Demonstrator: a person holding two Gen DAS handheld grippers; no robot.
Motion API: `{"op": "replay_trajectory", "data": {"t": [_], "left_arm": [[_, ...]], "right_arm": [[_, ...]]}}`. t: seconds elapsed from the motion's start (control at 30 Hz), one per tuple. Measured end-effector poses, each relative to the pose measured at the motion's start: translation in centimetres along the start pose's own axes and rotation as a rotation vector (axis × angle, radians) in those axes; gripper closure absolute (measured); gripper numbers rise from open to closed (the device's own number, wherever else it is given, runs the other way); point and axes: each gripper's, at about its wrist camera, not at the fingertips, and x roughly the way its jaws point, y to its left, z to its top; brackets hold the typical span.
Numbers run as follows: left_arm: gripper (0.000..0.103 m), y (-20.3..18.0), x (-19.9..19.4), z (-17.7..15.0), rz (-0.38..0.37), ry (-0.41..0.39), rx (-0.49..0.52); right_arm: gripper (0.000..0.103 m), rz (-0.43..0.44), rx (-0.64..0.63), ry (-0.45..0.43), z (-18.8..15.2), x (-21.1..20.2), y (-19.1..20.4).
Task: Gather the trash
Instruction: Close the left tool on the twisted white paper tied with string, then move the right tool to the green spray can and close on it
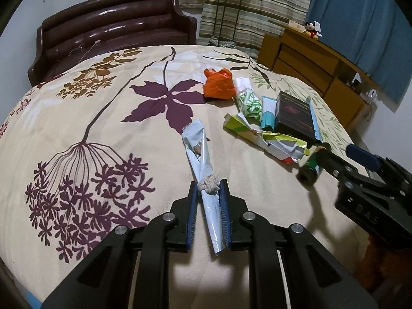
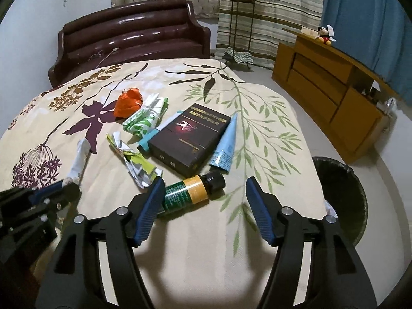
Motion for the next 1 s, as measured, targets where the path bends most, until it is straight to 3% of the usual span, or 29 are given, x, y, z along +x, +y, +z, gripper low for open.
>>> {"op": "replay_trajectory", "data": {"t": [0.27,0.63,0.8,1.0], "left_arm": [[0.085,0.8,-0.1,0.0,0.011,0.002,-0.010],[0.085,1.3,-0.2,0.2,0.020,0.002,-0.022],[0.085,1.1,0.0,0.1,0.018,0.005,-0.018],[0.085,0.8,0.2,0.2,0.012,0.007,-0.009]], "right_arm": [[0.039,-0.019,0.023,0.017,-0.8,-0.5,-1.3],[0.039,0.040,0.052,0.008,0.0,-0.6,-0.3],[0.038,0.030,0.025,0.013,-0.3,0.0,0.8],[0.037,0.009,0.041,0.016,-0.7,-0.4,-0.7]]}}
